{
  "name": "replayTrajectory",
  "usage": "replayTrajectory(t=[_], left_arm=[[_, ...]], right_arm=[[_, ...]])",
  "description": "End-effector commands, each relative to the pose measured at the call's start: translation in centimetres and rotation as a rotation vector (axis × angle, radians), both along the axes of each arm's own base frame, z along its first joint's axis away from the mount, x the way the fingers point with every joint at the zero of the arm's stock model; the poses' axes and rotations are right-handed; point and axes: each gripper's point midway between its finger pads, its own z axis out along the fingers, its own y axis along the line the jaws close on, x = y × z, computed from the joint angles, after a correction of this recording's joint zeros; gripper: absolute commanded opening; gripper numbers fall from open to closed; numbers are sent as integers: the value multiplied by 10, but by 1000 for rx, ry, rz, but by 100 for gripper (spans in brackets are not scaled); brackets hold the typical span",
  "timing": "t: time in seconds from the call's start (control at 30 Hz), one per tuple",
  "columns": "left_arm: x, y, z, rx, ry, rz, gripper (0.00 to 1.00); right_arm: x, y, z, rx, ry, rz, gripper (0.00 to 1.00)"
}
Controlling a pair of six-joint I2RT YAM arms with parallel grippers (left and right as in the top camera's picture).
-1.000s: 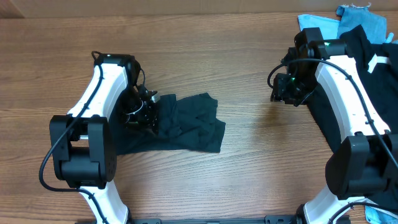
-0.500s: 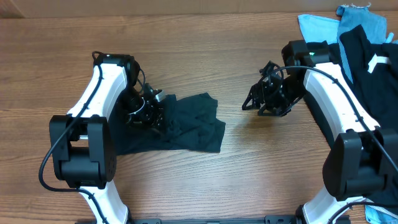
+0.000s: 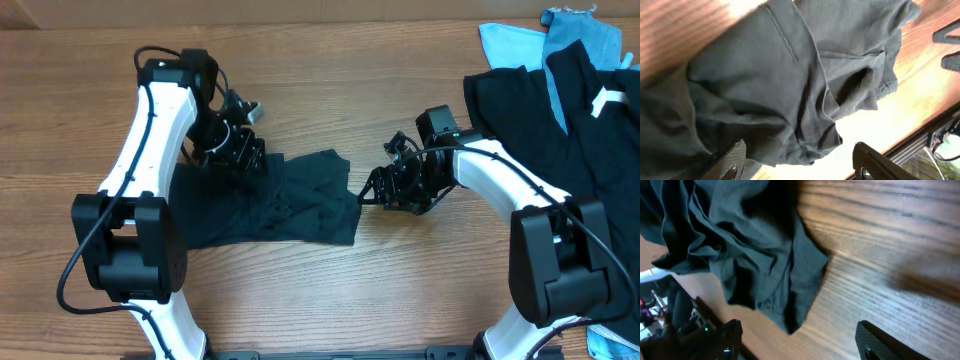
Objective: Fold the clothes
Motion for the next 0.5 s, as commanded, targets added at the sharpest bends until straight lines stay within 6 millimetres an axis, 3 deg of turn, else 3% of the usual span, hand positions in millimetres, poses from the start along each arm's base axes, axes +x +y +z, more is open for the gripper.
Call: replayTrajectory(t=[0.0, 0.07, 0.13, 0.47], left_arm=[[8, 27, 4, 167, -18, 101, 73], [7, 54, 1, 320, 2, 202, 77], [3, 62, 1, 331, 23, 223, 77], [2, 67, 1, 330, 28, 229, 76]], right_arm=[[-10, 15, -7, 33, 30, 19, 78], [-5, 28, -6, 42, -18, 40, 85], [2, 33, -8, 34, -40, 22, 86], [19, 43, -52, 55, 14, -41, 87]])
